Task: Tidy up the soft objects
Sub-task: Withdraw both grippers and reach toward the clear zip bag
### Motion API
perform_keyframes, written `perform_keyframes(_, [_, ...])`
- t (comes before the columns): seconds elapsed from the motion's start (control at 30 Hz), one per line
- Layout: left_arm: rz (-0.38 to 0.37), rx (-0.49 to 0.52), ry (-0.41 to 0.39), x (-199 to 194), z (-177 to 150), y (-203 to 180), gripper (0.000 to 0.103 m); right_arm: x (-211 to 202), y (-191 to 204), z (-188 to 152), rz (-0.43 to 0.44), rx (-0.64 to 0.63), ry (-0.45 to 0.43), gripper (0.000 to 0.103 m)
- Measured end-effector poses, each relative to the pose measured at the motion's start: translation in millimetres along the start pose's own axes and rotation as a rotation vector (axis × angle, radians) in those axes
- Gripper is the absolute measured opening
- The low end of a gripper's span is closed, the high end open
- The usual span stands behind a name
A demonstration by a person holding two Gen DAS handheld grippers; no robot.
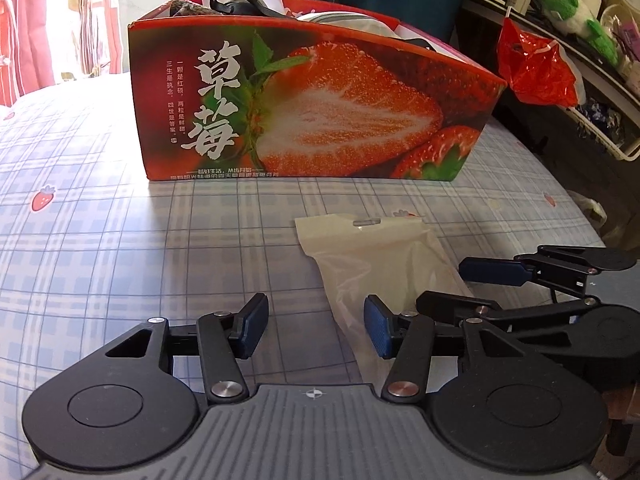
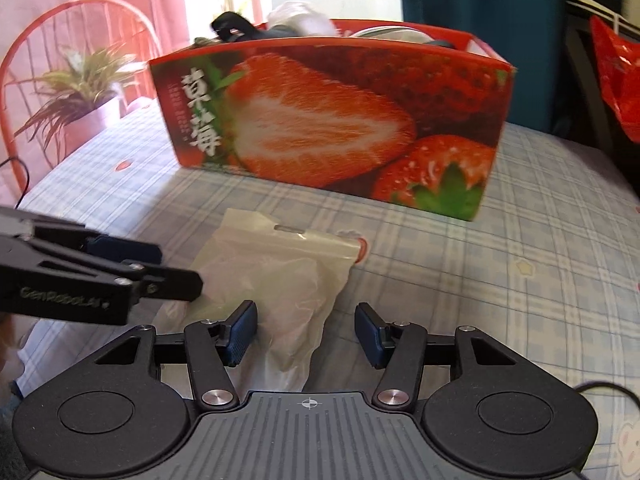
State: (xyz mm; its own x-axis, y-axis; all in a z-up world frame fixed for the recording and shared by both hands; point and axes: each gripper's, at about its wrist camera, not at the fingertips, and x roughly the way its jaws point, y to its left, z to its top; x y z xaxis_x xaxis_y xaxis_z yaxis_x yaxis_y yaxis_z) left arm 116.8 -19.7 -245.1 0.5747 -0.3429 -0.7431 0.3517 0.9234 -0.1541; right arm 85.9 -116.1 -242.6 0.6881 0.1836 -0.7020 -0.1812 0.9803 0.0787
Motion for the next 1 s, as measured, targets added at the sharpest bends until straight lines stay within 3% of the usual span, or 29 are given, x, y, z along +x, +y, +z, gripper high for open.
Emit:
perform_keyframes(0.43, [-0.062,-0.007,-0.021,-9,-15,-7,0.054,-12,4,-16,0.058,0.028,-0.039,0.036])
perform_keyframes(0.93, [-0.088,-0.035,-0.036,-14,-22,1,0.054,-20,5,-27,0.065,0.045,-0.060,0.033])
perform_keyframes(1.0, [-0.092,-0.038,-0.036,-14,-22,1,0.054,-21,6,-27,0.066,0.045,-0.058,0.028])
